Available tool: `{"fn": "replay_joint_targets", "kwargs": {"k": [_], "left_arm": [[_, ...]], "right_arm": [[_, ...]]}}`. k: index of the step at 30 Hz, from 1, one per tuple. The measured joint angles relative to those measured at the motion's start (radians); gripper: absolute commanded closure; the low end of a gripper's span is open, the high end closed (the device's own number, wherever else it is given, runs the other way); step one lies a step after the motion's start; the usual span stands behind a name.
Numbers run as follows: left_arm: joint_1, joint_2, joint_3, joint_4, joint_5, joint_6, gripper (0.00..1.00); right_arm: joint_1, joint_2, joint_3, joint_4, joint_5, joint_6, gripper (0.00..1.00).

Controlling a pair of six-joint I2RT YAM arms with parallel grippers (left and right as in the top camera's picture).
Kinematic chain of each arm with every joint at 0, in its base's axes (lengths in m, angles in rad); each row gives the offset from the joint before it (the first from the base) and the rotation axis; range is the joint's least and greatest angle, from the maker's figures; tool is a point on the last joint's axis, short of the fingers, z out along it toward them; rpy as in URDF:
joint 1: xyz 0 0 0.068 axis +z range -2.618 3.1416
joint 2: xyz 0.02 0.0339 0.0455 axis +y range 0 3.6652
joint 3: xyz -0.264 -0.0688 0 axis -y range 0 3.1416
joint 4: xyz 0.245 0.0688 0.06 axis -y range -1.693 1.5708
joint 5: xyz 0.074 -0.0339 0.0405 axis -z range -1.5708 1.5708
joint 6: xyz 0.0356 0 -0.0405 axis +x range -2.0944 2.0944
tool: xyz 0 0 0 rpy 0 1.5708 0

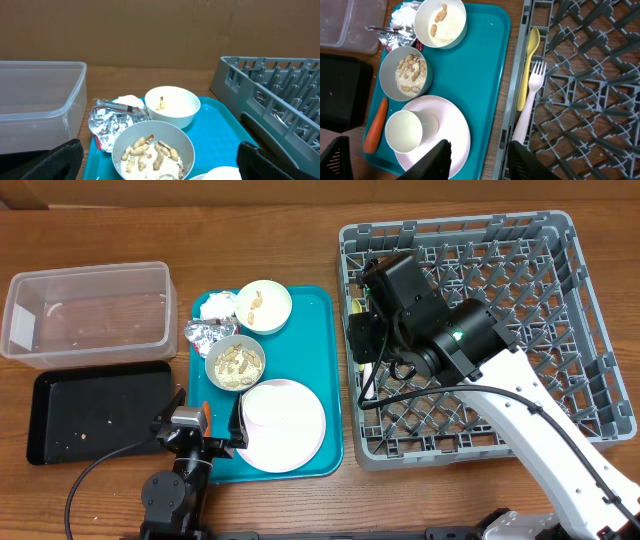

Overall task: Sort waste into correct bins and load items into the dishwasher rack
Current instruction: 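Carry the white fork into the rack beside the spoon and release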

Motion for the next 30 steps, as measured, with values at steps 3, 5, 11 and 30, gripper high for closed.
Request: {"fn": "replay_joint_targets", "kwargs": {"k": [3, 5, 11, 30], "left_arm": [[0.0, 0.0, 0.0, 0.0, 0.0, 0.0, 0.0], [0.0, 0.0, 0.0, 0.0, 0.0, 0.0, 0.0], [0.0, 0.0, 0.0, 0.0, 0.0, 0.0, 0.0], [0.0, 0.0, 0.0, 0.0, 0.0, 0.0, 0.0]], "right_arm": [[0.0, 0.0, 0.0, 0.0, 0.0, 0.0, 0.6], [0.0, 0.0, 0.0, 0.0, 0.0, 0.001, 0.59], [0.0, 0.0, 0.0, 0.0, 0.0, 0.001, 0.58], [-0.004, -0.206, -0.002, -0.051, -0.001, 0.046, 0.39]]}}
